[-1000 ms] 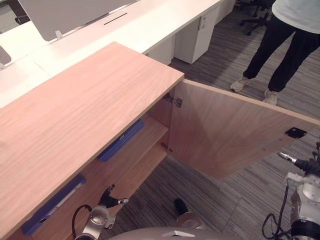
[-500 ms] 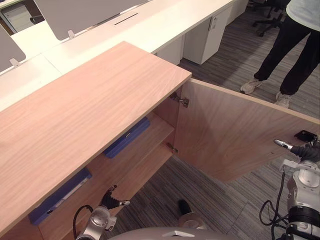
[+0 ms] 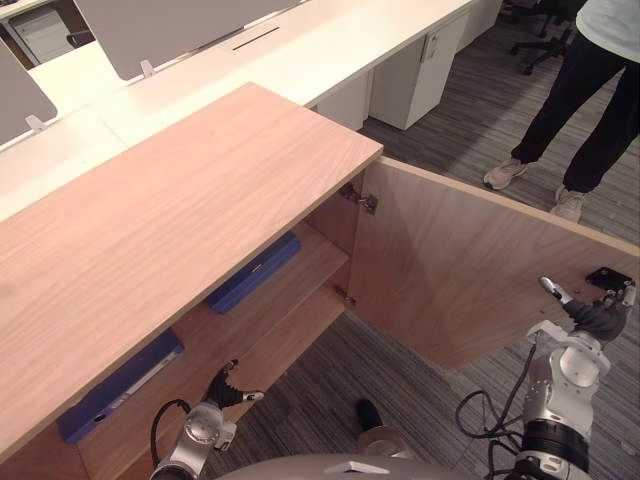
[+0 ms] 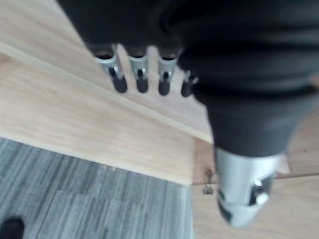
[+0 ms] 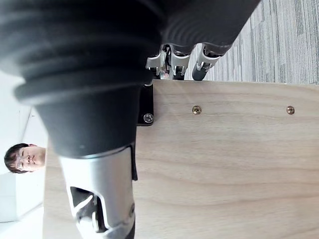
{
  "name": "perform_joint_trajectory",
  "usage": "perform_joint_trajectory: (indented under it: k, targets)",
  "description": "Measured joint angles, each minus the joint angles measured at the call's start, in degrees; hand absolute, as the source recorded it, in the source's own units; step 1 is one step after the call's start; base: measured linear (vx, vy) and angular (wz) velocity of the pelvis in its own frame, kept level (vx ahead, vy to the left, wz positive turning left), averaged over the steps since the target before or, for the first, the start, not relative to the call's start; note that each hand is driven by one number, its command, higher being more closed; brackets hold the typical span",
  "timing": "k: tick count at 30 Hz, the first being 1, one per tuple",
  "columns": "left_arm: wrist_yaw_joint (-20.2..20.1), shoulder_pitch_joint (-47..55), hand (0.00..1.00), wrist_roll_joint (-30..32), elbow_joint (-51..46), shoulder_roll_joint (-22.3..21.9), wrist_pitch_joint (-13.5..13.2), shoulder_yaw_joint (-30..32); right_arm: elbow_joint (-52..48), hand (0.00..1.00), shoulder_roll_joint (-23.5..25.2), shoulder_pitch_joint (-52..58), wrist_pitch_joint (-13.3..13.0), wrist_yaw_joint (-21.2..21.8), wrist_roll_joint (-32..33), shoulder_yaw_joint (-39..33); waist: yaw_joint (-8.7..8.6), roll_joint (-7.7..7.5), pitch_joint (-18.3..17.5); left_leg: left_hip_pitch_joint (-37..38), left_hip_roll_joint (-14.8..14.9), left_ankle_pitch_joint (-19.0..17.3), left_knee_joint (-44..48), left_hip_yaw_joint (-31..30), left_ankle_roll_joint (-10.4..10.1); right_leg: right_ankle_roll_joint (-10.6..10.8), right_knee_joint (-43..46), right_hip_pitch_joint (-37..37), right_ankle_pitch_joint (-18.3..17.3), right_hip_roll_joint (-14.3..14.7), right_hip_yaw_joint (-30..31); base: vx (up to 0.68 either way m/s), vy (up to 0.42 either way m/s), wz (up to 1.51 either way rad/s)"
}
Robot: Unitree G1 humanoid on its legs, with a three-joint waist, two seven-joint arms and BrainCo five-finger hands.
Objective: Walk over to the cabinet, pick up the folder, carry it to the office cabinet, place the folder inside the office cabinet, then close the office cabinet door
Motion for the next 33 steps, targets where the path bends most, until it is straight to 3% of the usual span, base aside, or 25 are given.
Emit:
perform_joint_trajectory:
  k: [6, 15, 27, 33]
  targets:
    - [0.02, -0.23, 0.00, 1.01, -0.04, -0.55, 0.36, -0.03, -7.02, 0.00, 6.21, 5.14, -0.14, -0.14, -0.44, 1.43, 0.33, -1.01, -0.83, -0.18, 0.06, 0.24, -0.15, 0.26, -0.03, 0.01, 0.01, -0.57, 0.50, 0.17, 0.89, -0.09, -0.050, -0.07]
    - [0.40, -1.02, 0.00, 0.97, -2.09, -1.07, 1.13, -2.26, -21.08, 0.00, 14.73, 19.13, -0.11, 0.37, -2.29, 10.55, -0.01, -2.02, -1.14, -0.19, 0.08, 0.09, -0.24, 1.20, -0.30, -0.12, 1.35, -2.12, 0.87, 0.74, 3.56, -0.07, -0.050, -0.13]
    - [1.23, -0.80, 0.00, 1.02, -1.09, -1.94, 1.74, -6.95, -32.11, 0.00, 16.72, 34.11, 0.61, 1.61, -6.37, 22.80, -0.32, -3.78, -1.37, 1.53, 0.13, 0.03, -0.32, 3.27, -0.46, -0.24, 3.36, -2.75, 0.78, 1.54, 6.54, -0.06, -0.050, -0.12]
    - [1.22, 1.15, 0.00, 2.25, 0.36, -1.72, 1.74, -9.07, -34.09, 0.00, 16.27, 39.46, 0.60, 2.87, -6.43, 28.48, -0.15, -5.58, -1.57, 3.17, -0.13, 0.11, -0.89, 4.06, -0.58, -0.23, 4.41, -2.16, 0.71, 1.65, 7.74, -0.07, -0.051, -0.09]
